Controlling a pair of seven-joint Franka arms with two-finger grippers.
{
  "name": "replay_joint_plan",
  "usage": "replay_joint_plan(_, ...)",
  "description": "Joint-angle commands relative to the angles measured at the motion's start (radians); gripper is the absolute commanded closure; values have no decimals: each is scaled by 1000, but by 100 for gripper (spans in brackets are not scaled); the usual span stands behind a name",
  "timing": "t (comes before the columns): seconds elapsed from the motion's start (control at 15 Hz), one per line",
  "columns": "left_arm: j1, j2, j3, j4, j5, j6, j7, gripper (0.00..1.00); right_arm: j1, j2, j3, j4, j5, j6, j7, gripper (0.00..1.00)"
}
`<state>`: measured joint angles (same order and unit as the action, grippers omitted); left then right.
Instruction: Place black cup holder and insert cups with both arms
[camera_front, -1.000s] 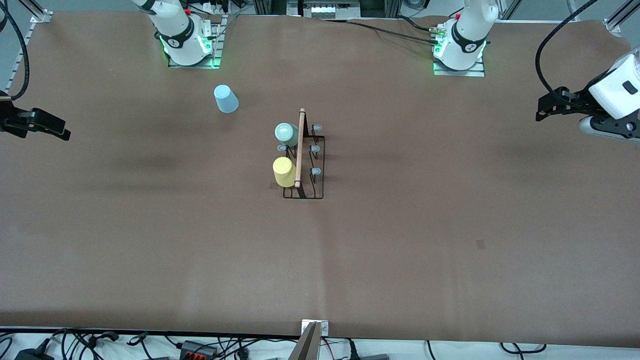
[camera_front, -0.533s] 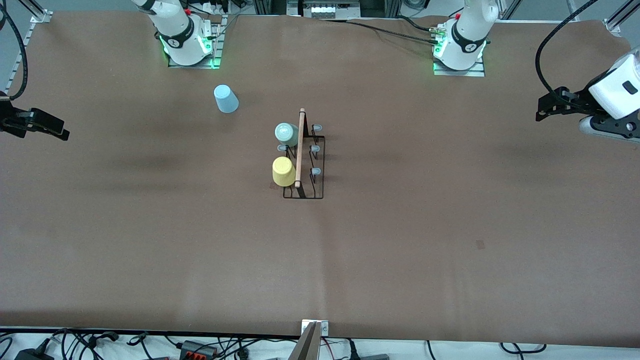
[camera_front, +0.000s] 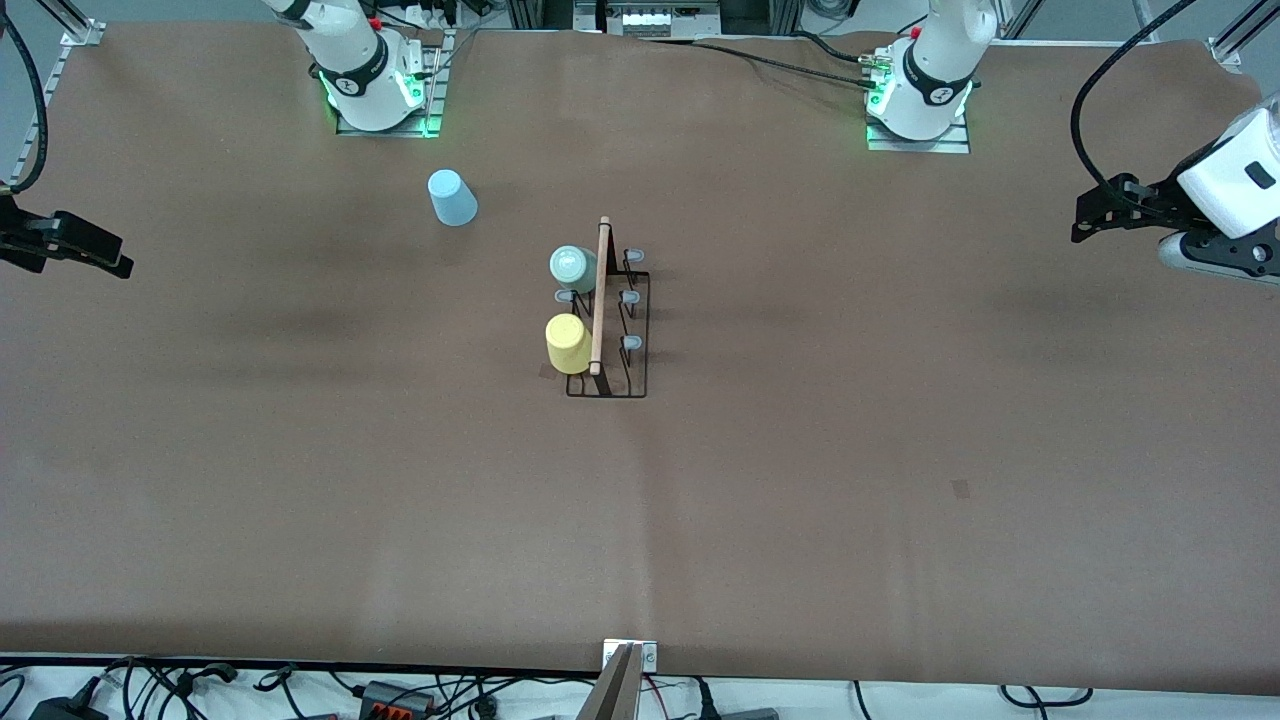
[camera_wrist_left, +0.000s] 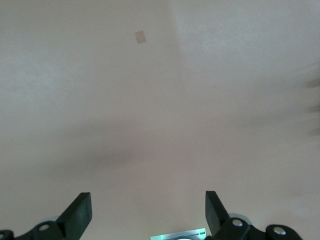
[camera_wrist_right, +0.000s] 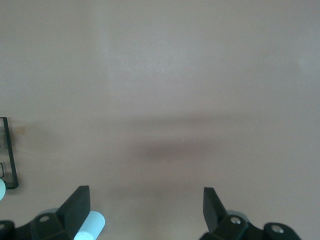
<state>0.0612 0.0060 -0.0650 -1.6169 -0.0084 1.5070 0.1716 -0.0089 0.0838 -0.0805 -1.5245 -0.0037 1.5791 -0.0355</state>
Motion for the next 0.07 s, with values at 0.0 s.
replay_joint_plan(0.0, 5, -8, -4, 3, 7, -8, 14, 0, 4, -4, -4, 13, 2, -21, 3, 0)
